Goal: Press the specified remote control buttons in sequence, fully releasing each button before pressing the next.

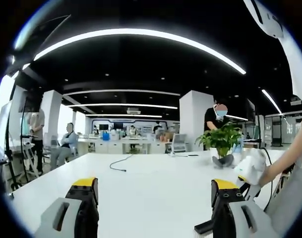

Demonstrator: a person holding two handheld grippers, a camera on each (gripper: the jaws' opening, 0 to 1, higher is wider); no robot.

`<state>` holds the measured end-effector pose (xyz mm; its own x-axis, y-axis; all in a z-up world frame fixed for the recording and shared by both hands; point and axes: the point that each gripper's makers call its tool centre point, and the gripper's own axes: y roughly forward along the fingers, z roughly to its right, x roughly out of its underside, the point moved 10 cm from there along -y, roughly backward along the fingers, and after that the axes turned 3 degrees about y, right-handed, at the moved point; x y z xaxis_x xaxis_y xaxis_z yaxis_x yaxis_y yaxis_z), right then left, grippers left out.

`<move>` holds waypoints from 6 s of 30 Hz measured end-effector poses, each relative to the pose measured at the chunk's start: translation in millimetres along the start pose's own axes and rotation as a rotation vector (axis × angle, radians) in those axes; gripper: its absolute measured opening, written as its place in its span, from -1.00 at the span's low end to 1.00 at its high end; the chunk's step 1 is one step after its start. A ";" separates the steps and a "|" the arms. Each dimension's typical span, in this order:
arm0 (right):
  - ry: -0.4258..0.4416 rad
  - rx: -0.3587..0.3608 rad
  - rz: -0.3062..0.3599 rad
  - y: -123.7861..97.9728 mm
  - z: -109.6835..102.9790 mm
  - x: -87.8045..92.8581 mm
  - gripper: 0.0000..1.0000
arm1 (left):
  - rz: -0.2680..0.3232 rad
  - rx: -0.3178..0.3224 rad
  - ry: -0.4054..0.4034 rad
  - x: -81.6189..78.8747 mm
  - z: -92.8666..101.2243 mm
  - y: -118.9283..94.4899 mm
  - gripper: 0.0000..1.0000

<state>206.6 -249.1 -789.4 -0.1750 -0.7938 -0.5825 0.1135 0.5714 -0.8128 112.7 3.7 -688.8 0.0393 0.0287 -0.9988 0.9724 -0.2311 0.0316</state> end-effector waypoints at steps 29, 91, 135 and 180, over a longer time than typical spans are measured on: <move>-0.001 0.020 -0.021 -4.1 52.7 -9.7 -0.58 | -0.037 0.015 0.012 -1.7 -1.3 4.1 0.92; -0.035 -0.003 -0.079 17.7 155.3 -42.6 -0.57 | -0.117 0.020 0.025 7.4 -2.4 8.0 0.84; 0.287 0.174 0.284 -21.9 133.7 -50.9 0.36 | -0.123 0.037 0.009 7.0 -1.6 8.2 0.85; 0.444 0.487 0.607 -130.0 23.0 -16.3 0.98 | -0.123 0.096 -0.008 7.0 4.5 7.5 0.84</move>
<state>217.2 -315.3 -674.4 -0.3005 -0.1723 -0.9381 0.6946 0.6345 -0.3390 119.2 -2.2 -695.7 -0.0814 0.0552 -0.9952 0.9432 -0.3185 -0.0948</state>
